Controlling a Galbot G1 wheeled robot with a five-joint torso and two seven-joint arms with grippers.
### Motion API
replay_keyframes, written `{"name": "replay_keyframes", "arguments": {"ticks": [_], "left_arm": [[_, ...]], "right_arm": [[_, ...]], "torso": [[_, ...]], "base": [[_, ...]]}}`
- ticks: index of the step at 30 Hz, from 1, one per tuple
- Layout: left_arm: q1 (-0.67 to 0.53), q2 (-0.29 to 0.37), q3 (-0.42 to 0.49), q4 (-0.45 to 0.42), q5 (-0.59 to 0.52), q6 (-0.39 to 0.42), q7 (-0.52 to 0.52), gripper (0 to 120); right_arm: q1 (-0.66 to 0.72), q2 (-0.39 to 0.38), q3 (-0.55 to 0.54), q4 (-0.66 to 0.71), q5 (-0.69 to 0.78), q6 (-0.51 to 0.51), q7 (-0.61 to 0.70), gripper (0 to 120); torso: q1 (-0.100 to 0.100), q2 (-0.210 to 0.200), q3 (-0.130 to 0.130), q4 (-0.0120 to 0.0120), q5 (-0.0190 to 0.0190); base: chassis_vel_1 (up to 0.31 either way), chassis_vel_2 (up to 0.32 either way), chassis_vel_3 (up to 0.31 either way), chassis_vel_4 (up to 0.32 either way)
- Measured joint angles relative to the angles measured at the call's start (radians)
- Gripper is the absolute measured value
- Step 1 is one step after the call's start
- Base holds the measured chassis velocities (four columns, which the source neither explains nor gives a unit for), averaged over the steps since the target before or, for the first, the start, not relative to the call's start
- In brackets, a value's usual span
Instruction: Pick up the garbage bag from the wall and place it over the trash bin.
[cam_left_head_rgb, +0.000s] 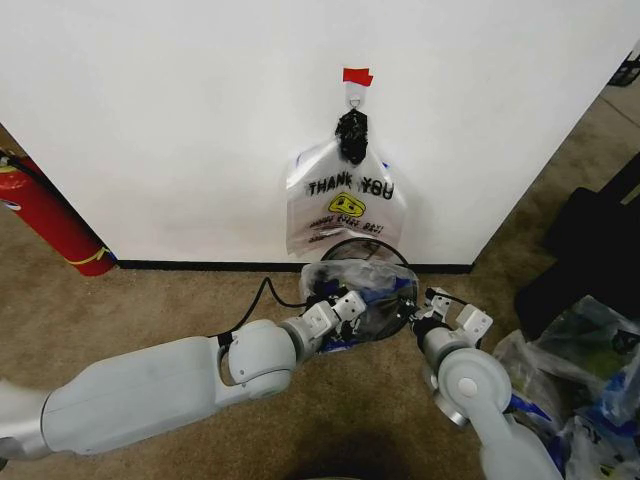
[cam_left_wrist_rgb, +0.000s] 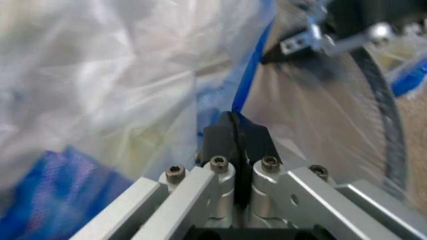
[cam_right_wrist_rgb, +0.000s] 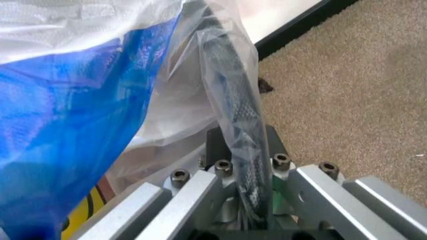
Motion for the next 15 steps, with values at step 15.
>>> {"name": "replay_keyframes", "arguments": {"ticks": [15], "left_arm": [[-0.067,0.041,-0.145,-0.045,0.03,-0.05,-0.024,0]], "right_arm": [[-0.026,-0.009,-0.029,0.011,-0.063,0.0,-0.055,0]], "torso": [[0.0,0.0,0.0,-0.0001,-0.0001]], "base": [[0.0,0.0,0.0,0.0]]}}
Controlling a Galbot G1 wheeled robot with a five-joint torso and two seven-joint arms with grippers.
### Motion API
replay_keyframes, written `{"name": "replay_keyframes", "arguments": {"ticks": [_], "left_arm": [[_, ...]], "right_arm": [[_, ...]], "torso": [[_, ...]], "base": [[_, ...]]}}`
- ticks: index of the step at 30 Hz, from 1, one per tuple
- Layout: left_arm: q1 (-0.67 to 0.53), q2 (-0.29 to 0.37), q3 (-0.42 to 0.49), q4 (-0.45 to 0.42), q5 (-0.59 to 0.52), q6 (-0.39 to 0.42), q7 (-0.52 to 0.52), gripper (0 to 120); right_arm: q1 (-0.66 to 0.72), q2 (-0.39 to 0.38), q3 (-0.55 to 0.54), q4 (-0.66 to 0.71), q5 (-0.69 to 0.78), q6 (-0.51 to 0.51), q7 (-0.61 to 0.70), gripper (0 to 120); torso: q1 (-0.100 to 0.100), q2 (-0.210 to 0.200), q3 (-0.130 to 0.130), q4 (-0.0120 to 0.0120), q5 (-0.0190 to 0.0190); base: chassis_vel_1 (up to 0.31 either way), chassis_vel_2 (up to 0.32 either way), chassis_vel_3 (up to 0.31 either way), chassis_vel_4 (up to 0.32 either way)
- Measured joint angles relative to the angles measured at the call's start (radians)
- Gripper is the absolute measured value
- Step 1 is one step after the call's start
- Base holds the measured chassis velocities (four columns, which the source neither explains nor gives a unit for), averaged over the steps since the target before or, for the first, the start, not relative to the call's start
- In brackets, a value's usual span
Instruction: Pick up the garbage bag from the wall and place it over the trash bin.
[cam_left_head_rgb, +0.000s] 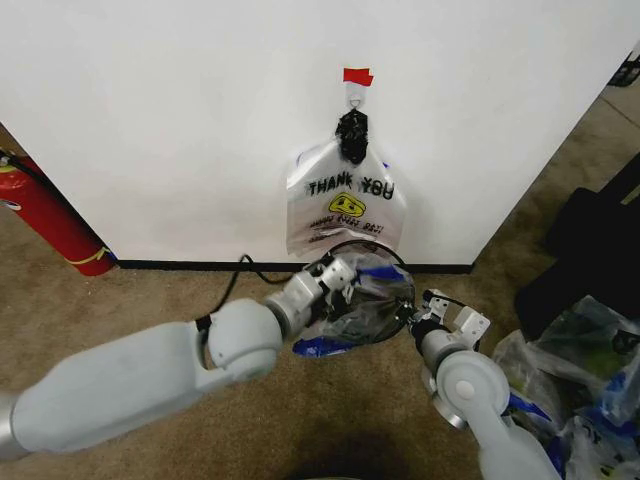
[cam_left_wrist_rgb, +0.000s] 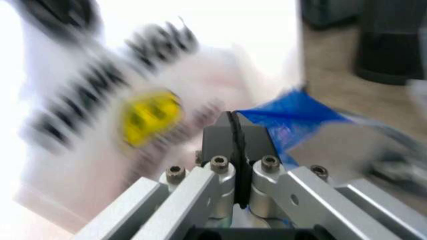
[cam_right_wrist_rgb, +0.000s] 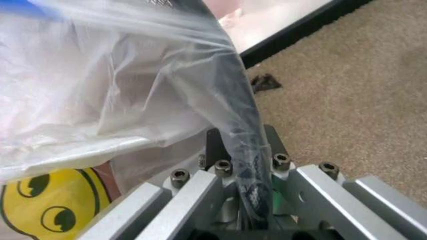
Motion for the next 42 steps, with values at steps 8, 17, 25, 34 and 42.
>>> {"name": "replay_keyframes", "arguments": {"ticks": [8,17,25,34,42], "left_arm": [[-0.068,-0.025,0.024,0.095,0.089,-0.019,0.02,0],[-0.106,-0.048,0.074,0.139,0.095,-0.078,0.044,0],[-0.154,-0.045,0.127,0.163,0.091,-0.076,0.062,0],[-0.159,-0.033,0.08,0.101,-0.026,-0.028,0.037,0],[-0.161,-0.025,0.08,0.156,0.003,0.004,0.037,0]], "right_arm": [[-0.05,-0.024,-0.019,0.056,-0.067,0.0,-0.054,0],[-0.104,-0.068,-0.034,0.08,-0.214,0.02,-0.177,0],[-0.145,-0.102,-0.057,0.082,-0.375,0.092,-0.307,0],[-0.142,-0.106,-0.053,0.051,-0.376,0.113,-0.321,0],[-0.153,-0.124,-0.052,0.051,-0.47,0.189,-0.391,0]], "torso": [[0.0,0.0,0.0,0.0,0.0],[0.0,0.0,0.0,0.0002,0.0001],[0.0,0.0,0.0,0.0001,0.0002],[0.0,0.0,0.0,0.0001,0.0004],[0.0,0.0,0.0,0.0001,0.0]], "base": [[0.0,0.0,0.0,0.0],[0.0,0.0,0.0,0.0],[0.0,0.0,0.0,0.0],[0.0,0.0,0.0,0.0],[0.0,0.0,0.0,0.0]]}}
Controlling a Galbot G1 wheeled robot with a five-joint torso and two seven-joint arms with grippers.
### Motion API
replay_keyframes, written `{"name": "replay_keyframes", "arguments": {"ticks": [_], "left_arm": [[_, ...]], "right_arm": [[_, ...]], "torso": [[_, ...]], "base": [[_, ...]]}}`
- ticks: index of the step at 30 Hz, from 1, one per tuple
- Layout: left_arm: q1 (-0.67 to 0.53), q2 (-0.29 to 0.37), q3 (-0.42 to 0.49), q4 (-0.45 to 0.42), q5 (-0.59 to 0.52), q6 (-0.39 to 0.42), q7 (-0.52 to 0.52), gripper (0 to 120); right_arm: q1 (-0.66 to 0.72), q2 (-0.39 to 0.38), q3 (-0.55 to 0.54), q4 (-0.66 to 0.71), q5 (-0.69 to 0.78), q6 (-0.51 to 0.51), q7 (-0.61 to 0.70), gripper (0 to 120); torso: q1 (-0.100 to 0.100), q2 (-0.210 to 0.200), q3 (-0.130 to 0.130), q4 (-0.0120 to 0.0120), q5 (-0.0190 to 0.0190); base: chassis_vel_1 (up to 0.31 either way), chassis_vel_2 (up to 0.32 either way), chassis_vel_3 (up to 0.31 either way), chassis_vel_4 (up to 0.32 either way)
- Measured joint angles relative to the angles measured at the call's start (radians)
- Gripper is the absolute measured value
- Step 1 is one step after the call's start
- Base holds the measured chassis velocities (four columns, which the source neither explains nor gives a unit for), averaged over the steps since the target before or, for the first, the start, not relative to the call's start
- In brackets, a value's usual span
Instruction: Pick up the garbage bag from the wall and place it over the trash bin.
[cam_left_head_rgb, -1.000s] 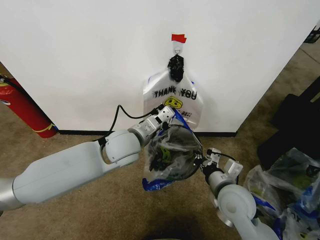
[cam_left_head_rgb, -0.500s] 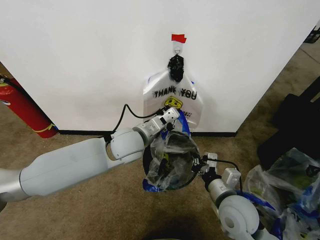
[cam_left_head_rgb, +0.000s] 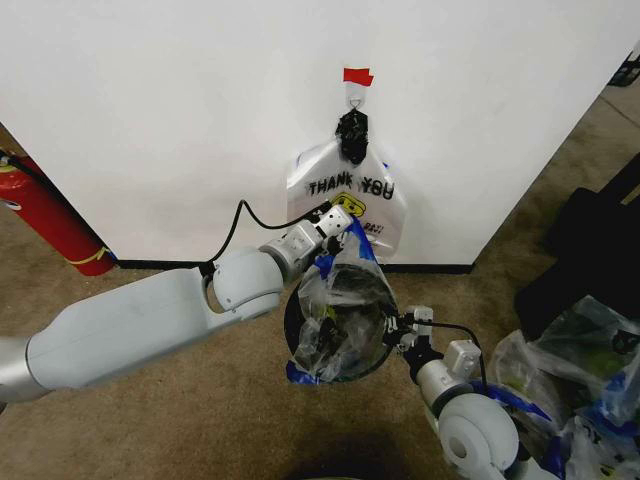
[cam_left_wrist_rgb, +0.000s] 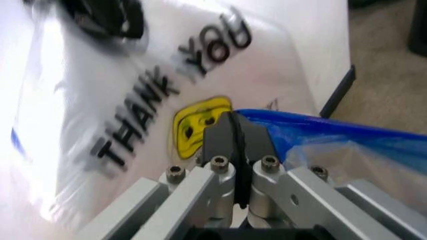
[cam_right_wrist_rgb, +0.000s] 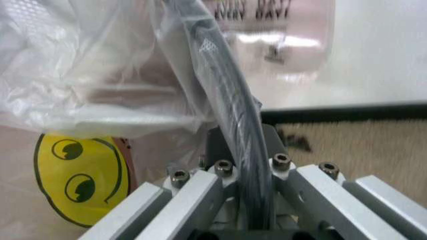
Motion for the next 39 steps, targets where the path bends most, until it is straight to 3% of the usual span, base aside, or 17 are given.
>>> {"name": "replay_keyframes", "arguments": {"ticks": [16,21,27,33,37,39], "left_arm": [[0.091,0.078,-0.096,-0.004,-0.057,0.029,0.054,0],[0.139,0.085,-0.185,-0.066,-0.172,0.095,0.003,16],[0.225,0.128,-0.295,-0.132,-0.214,0.125,-0.009,41],[0.325,0.165,-0.399,-0.175,-0.221,0.115,-0.015,61],[0.491,0.189,-0.551,-0.298,-0.214,0.077,-0.059,78],[0.523,0.193,-0.565,-0.327,-0.191,0.068,-0.064,83]], "right_arm": [[-0.012,0.003,0.025,-0.012,0.048,0.107,-0.064,0],[0.005,0.019,0.025,-0.025,0.102,0.08,-0.011,0],[0.026,0.046,0.026,-0.051,0.176,0.046,0.059,0],[0.033,0.061,0.027,-0.056,0.227,0.031,0.094,0],[0.042,0.08,0.029,-0.043,0.306,0.007,0.175,0],[0.043,0.086,0.031,-0.037,0.333,-0.003,0.199,0]], "torso": [[0.0,0.0,0.0,0.0001,0.0001],[0.0,0.0,0.0,-0.0002,0.0002],[0.0,0.0,0.0,0.0001,0.0001],[0.0,0.0,0.0,0.0001,0.0],[0.0,0.0,0.0,0.0003,0.0],[0.0,0.0,0.0,0.0003,-0.0003]], "base": [[0.0,0.0,0.0,0.0],[0.0,0.0,0.0,0.0],[0.0,0.0,0.0,0.0],[0.0,0.0,0.0,0.0],[0.0,0.0,0.0,0.0],[0.0,0.0,0.0,0.0]]}}
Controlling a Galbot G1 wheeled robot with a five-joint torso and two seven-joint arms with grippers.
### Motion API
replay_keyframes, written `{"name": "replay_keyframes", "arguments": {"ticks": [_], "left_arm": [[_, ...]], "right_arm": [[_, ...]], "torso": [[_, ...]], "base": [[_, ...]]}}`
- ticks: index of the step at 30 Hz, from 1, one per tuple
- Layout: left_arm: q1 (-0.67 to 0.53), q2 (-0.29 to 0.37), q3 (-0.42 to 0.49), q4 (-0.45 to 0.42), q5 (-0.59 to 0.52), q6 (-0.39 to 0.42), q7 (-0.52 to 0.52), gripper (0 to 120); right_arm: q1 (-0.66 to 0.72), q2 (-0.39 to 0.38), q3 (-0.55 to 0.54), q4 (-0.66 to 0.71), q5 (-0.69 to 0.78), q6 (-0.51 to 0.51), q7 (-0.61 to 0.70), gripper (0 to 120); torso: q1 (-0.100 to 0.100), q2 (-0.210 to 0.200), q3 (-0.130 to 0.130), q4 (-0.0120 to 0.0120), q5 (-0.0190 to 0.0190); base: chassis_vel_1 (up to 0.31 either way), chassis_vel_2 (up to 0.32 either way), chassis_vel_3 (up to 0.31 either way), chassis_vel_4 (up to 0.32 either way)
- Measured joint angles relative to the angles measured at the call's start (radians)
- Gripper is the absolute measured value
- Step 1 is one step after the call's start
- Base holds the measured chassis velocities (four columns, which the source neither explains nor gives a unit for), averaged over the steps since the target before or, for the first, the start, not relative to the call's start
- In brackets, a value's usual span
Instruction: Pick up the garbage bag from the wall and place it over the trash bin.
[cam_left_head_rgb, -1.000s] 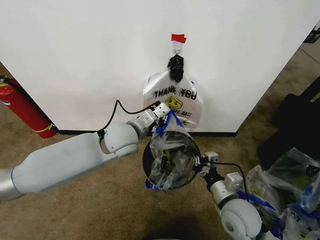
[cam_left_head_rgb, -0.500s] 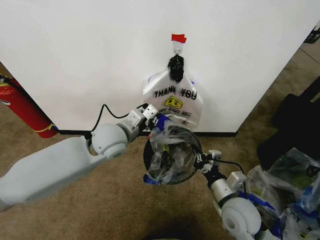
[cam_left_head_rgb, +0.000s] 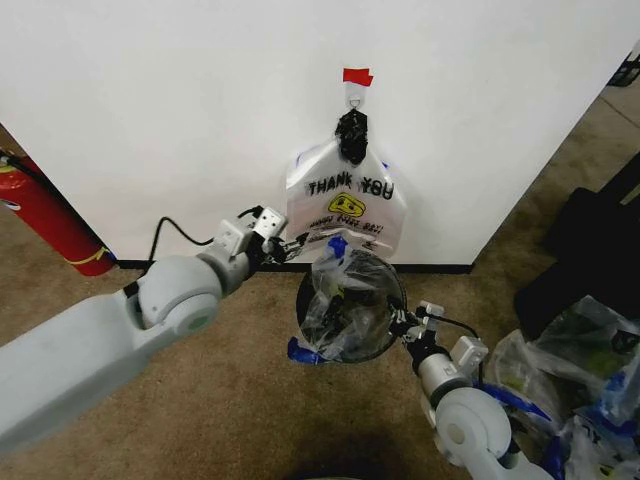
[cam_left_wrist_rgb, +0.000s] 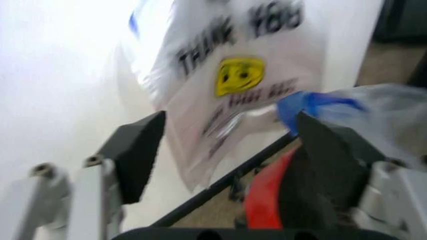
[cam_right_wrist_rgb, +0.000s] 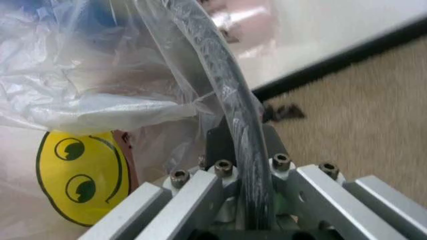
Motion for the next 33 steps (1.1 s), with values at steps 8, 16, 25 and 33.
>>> {"name": "replay_keyframes", "arguments": {"ticks": [8,16,25,33], "left_arm": [[0.085,-0.031,0.142,-0.092,0.293,-0.079,0.028,100],[0.061,-0.068,0.3,-0.085,0.443,-0.086,0.062,100],[0.027,-0.123,0.375,0.007,0.511,-0.085,0.074,82],[0.012,-0.155,0.402,0.077,0.562,-0.054,0.059,52]], "right_arm": [[-0.016,0.075,0.03,0.04,0.06,-0.041,0.125,0],[-0.009,0.121,0.03,0.025,0.028,-0.049,0.164,0],[-0.006,0.121,0.03,0.02,0.022,-0.049,0.161,0],[-0.004,0.118,0.026,0.018,0.026,-0.048,0.155,0]], "torso": [[0.0,0.0,0.0,-0.0007,0.0003],[0.0,0.0,0.0,-0.0003,0.0006],[0.0,0.0,0.0,-0.0003,0.0006],[0.0,0.0,0.0,-0.0003,0.0005]], "base": [[0.0,0.0,0.0,0.0],[0.0,0.0,0.0,0.0],[0.0,0.0,0.0,0.0],[0.0,0.0,0.0,0.0]]}}
